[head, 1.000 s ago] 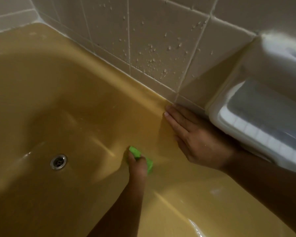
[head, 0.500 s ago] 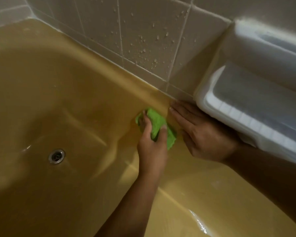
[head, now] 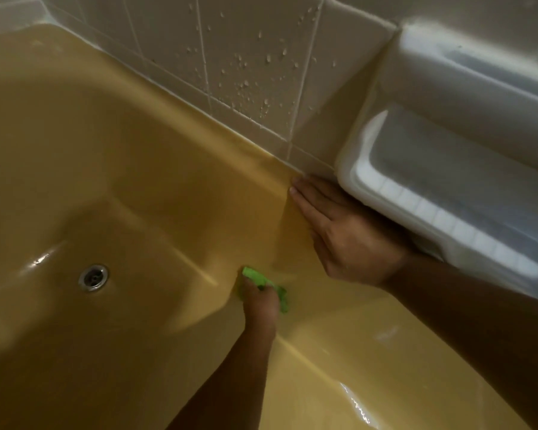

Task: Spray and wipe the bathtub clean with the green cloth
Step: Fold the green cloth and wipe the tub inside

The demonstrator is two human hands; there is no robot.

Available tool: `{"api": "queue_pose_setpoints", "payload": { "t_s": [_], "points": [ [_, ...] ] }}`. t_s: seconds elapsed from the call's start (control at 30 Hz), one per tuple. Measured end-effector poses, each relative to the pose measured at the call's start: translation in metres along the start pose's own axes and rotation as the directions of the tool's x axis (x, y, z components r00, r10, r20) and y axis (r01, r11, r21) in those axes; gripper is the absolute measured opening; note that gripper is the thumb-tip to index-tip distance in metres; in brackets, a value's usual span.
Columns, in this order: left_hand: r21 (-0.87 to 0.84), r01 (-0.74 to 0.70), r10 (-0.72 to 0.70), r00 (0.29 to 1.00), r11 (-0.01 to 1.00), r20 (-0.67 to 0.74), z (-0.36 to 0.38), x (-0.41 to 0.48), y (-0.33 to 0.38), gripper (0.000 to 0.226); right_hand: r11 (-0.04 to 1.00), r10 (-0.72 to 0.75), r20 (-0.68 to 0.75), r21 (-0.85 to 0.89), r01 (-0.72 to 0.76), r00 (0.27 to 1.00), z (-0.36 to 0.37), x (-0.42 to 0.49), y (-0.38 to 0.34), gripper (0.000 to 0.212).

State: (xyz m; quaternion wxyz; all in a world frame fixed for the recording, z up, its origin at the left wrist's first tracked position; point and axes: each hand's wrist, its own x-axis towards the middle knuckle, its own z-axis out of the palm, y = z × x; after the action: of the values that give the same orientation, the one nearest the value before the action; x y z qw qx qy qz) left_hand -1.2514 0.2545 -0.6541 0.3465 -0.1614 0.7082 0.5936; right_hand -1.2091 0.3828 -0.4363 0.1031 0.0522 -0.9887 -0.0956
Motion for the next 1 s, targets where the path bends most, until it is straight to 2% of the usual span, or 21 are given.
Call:
{"api": "queue_pose_setpoints", "payload": {
  "t_s": [0.1, 0.2, 0.27, 0.33, 0.4, 0.5, 0.57, 0.7, 0.87, 0.93, 1.0],
  "points": [
    [-0.263, -0.056, 0.054, 0.998, 0.963, -0.014, 0.012, -0.016, 0.009, 0.062, 0.997, 0.037, -0.024, 0.068, -0.036, 0.999, -0.006, -0.005, -0.002, 0.08],
    [-0.413, -0.167, 0.191, 0.981, 0.896, 0.019, 0.011, -0.081, 0.07, 0.052, 0.99, 0.075, -0.008, 0.123, -0.073, 0.997, -0.017, -0.041, 0.003, 0.078],
    [-0.451, -0.22, 0.276, 0.959, 0.865, 0.062, 0.018, -0.101, 0.095, 0.048, 0.985, 0.082, 0.008, 0.153, -0.082, 0.997, -0.022, -0.072, 0.01, 0.075],
    [-0.426, -0.313, 0.38, 0.921, 0.849, 0.082, 0.019, -0.122, 0.111, 0.06, 0.991, 0.061, 0.021, 0.12, -0.063, 0.998, -0.025, -0.091, 0.014, 0.075],
    [-0.291, -0.434, 0.48, 0.871, 0.853, 0.109, 0.021, -0.135, 0.109, 0.075, 0.996, 0.058, 0.023, 0.066, -0.059, 0.998, -0.024, -0.095, 0.016, 0.079],
    [-0.103, -0.523, 0.532, 0.84, 0.846, 0.106, 0.023, -0.131, 0.082, 0.077, 0.992, 0.071, 0.02, 0.103, -0.073, 0.997, -0.021, -0.092, 0.015, 0.082],
    [-0.018, -0.486, 0.486, 0.871, 0.874, 0.078, 0.023, -0.116, 0.059, 0.072, 0.997, 0.058, 0.0, 0.044, -0.058, 0.998, -0.022, -0.093, 0.015, 0.081],
    [0.106, -0.292, 0.287, 0.956, 0.951, 0.061, 0.023, -0.074, 0.003, 0.07, 0.999, 0.016, -0.036, -0.051, -0.018, 0.999, -0.019, -0.092, 0.015, 0.081],
    [0.238, -0.114, 0.093, 0.991, 0.964, 0.097, 0.019, -0.025, -0.064, 0.074, 0.994, -0.004, -0.034, -0.109, 0.0, 0.999, -0.016, -0.095, 0.018, 0.078],
    [0.134, -0.028, 0.021, 0.998, 0.991, 0.057, 0.025, -0.016, -0.073, 0.076, 0.993, -0.011, -0.022, -0.122, 0.008, 1.0, -0.015, -0.094, 0.018, 0.077],
    [-0.124, 0.034, -0.03, 0.999, 0.992, 0.033, 0.035, -0.018, -0.067, 0.062, 0.991, -0.008, -0.007, -0.136, 0.007, 1.0, -0.015, -0.095, 0.017, 0.076]
  ]
}}
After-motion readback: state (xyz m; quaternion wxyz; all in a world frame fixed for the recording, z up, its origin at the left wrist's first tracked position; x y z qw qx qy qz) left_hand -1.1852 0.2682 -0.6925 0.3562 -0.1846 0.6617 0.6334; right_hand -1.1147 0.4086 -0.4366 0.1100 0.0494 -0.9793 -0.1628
